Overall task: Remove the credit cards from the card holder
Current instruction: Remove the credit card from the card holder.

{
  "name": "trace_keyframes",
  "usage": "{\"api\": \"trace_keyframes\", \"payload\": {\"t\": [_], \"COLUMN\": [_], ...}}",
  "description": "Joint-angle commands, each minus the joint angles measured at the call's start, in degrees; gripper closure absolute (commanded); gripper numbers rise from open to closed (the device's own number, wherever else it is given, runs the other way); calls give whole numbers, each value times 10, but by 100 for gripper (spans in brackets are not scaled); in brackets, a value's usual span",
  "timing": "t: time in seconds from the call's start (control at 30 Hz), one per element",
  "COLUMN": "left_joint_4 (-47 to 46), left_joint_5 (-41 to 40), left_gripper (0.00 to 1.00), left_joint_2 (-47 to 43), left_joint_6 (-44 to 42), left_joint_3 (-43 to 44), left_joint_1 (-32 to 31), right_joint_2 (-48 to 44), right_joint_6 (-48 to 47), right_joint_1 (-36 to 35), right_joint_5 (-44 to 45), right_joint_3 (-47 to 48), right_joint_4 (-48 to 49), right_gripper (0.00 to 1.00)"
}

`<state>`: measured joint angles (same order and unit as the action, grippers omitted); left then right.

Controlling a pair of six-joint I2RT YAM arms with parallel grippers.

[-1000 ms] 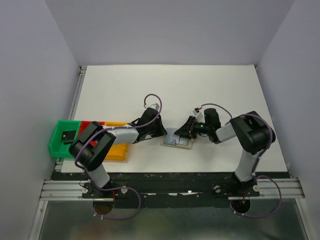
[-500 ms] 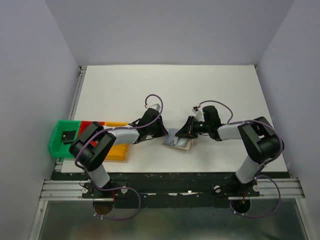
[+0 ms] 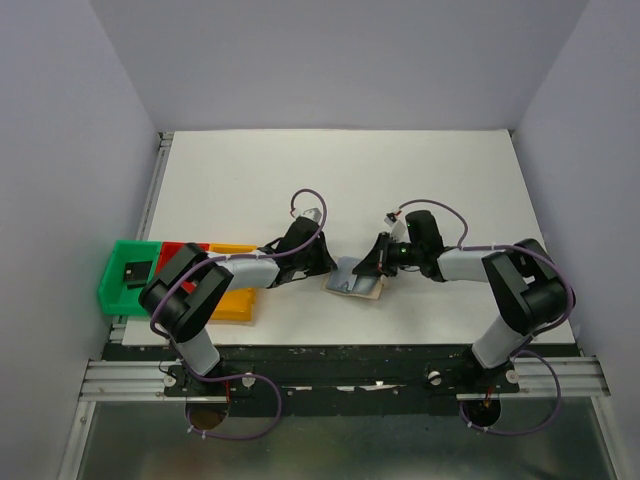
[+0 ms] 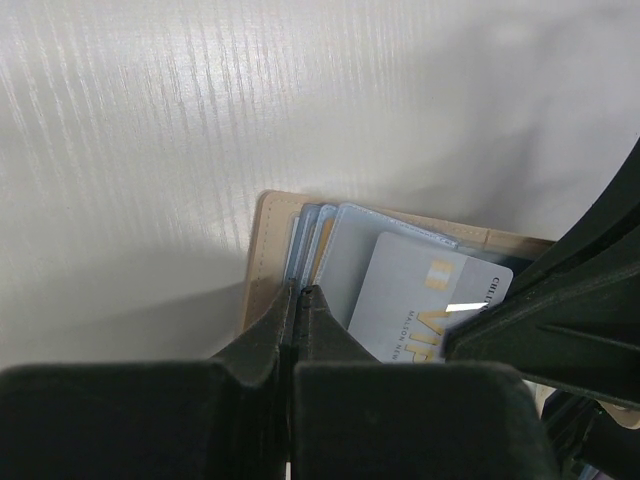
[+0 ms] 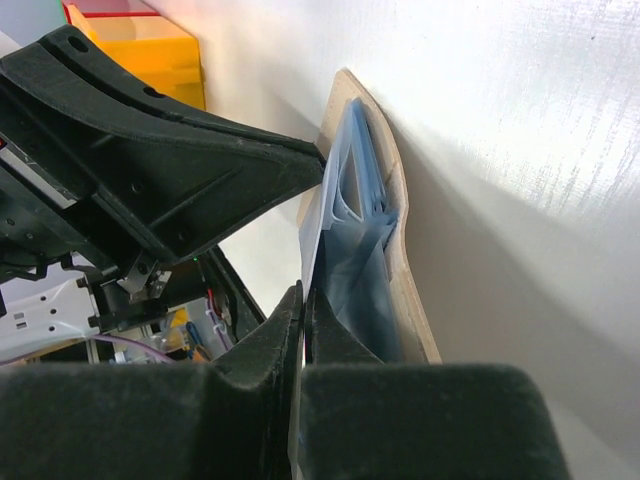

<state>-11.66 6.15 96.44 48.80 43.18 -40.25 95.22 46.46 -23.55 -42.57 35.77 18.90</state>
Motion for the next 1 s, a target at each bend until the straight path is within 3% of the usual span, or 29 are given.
{"api": "trace_keyframes", "payload": {"t": [0.0, 0.6, 0.97], "left_joint_4": [90, 112, 139], "left_joint_5": [-4, -40, -35], "left_gripper": [100, 100, 100], "left_joint_2": [34, 20, 9], "left_joint_6": [-6, 2, -29], "left_joint_3": [-21, -28, 8], "left_joint_1": [-11, -8, -8], "right_joint_2": [-19, -62, -135], "right_joint_6": [-11, -28, -95], "right_joint_1": [-4, 31, 40], "right_joint_5": [0, 7, 80], "right_joint_3": [17, -8, 19], "right_joint_4": [-9, -68, -242], "right_gripper": [94, 100, 100]}}
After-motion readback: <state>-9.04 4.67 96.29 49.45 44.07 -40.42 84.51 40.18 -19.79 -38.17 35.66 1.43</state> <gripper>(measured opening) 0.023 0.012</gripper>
